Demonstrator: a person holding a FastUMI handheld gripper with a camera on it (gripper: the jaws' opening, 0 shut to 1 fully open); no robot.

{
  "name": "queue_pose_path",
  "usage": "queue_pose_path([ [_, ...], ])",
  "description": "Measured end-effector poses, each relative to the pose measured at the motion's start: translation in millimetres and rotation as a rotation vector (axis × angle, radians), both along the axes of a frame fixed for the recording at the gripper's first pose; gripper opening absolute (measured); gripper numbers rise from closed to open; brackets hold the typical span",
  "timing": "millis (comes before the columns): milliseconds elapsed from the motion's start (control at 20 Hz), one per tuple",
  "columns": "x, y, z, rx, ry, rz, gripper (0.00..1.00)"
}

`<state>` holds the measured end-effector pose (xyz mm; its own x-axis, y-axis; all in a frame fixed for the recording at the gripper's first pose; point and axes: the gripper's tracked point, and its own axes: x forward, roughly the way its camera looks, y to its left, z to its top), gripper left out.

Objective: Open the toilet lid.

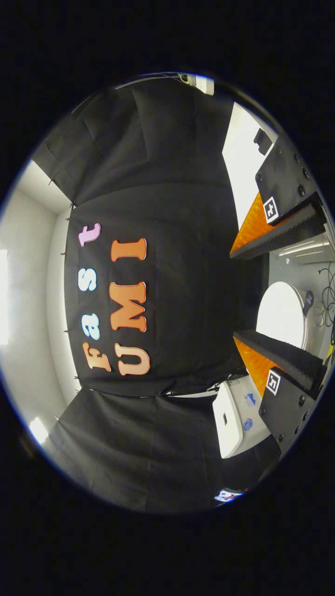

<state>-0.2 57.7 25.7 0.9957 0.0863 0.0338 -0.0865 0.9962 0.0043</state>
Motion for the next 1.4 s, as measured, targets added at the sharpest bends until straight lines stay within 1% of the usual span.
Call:
queue_pose_path([
  [50, 3, 4, 15, 0.038, -0.036, -0.010, 0.98],
  [150, 12, 22, 45, 0.127, -0.125, 0.003, 0.98],
  [200, 20, 30, 50, 0.150, -0.133, 0.000, 0.98],
  [250, 27, 32, 44, 0.160, -0.130, -0.012, 0.98],
  [400, 42, 57, -1, 0.240, -0.039, -0.004, 0.98],
  [500, 49, 62, -32, 0.279, 0.017, -0.019, 0.98],
  [650, 57, 58, -76, 0.355, 0.058, -0.036, 0.98],
  [800, 56, 27, -141, 0.427, 0.172, -0.105, 0.98],
  [900, 51, 15, -178, 0.495, 0.246, -0.130, 0.98],
  [1000, 44, 6, -209, 0.549, 0.283, -0.168, 0.98],
  [1100, 49, -10, -229, 0.602, 0.277, -0.234, 0.98],
  [1200, 42, -3, -262, 0.674, 0.376, -0.251, 0.98],
  [1300, 41, -10, -277, 0.685, 0.391, -0.301, 0.98],
  [1400, 38, -12, -288, 0.700, 0.427, -0.320, 0.98],
])
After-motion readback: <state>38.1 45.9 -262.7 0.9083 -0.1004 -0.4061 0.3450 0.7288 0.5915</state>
